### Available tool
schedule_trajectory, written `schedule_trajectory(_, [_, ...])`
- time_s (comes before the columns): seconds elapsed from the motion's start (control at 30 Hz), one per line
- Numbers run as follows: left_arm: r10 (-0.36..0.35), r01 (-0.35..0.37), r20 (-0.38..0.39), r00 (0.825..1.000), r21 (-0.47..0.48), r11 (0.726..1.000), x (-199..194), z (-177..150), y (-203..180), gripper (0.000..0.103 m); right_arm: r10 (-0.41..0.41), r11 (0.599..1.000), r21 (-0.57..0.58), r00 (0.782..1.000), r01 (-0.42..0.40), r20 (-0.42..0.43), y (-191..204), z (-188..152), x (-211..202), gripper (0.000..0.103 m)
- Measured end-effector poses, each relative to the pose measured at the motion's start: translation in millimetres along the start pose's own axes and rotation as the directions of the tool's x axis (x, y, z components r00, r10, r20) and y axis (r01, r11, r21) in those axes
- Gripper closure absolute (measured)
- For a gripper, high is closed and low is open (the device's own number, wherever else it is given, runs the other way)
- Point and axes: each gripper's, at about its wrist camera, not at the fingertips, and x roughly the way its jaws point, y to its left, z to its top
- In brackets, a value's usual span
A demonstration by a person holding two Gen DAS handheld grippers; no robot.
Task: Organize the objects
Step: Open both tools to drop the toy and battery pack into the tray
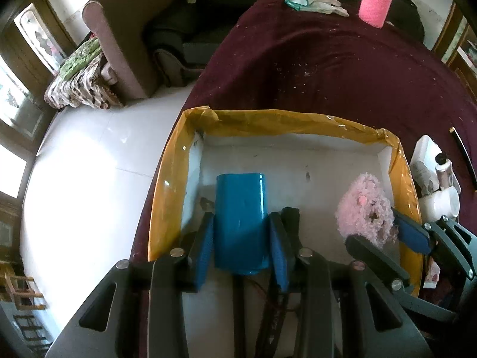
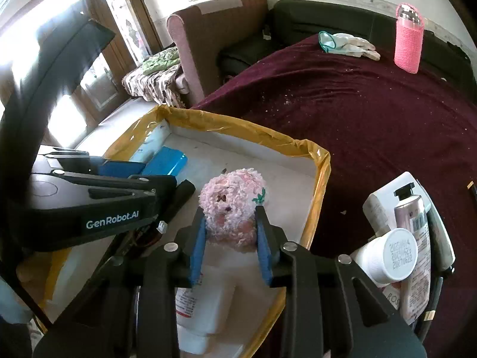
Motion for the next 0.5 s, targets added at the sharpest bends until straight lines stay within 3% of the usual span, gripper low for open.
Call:
schedule_trajectory(0.13, [-0.095, 0.096, 0.026, 0.995, -0.042, 0.995, -6, 2, 9, 0.066, 0.005, 1.0, -0.022, 1.0, -0.005, -0.006, 2, 0, 1, 0.068])
schedule_trajectory(0.2, [-0.135, 0.138, 0.046, 0.99, -0.079, 0.987, -10, 3, 15, 0.053, 0.009, 1.0, -0.01, 1.0, -0.009, 0.002, 0, 0, -1, 0.066])
schedule_trajectory(0.23, [-0.148, 0.154, 0.062, 0.987, -0.106, 0.982, -14, 4, 19, 0.052, 0.02, 1.0, -0.004, 1.0, -0.02, 0.004, -1, 0, -1, 0.063])
schedule_trajectory(0.37, [-0.192, 0.225, 0.17, 0.966, -0.197, 0.954, -41, -5, 30, 0.052, 0.115, 0.992, 0.051, 0.993, -0.116, 0.024, -11, 1, -7, 0.046])
schedule_trajectory(0.5, [-0.219, 0.29, 0.272, 0.937, -0.258, 0.922, -70, -33, 36, 0.047, 0.158, 0.983, 0.09, 0.986, -0.162, 0.052, -17, 2, -14, 0.045])
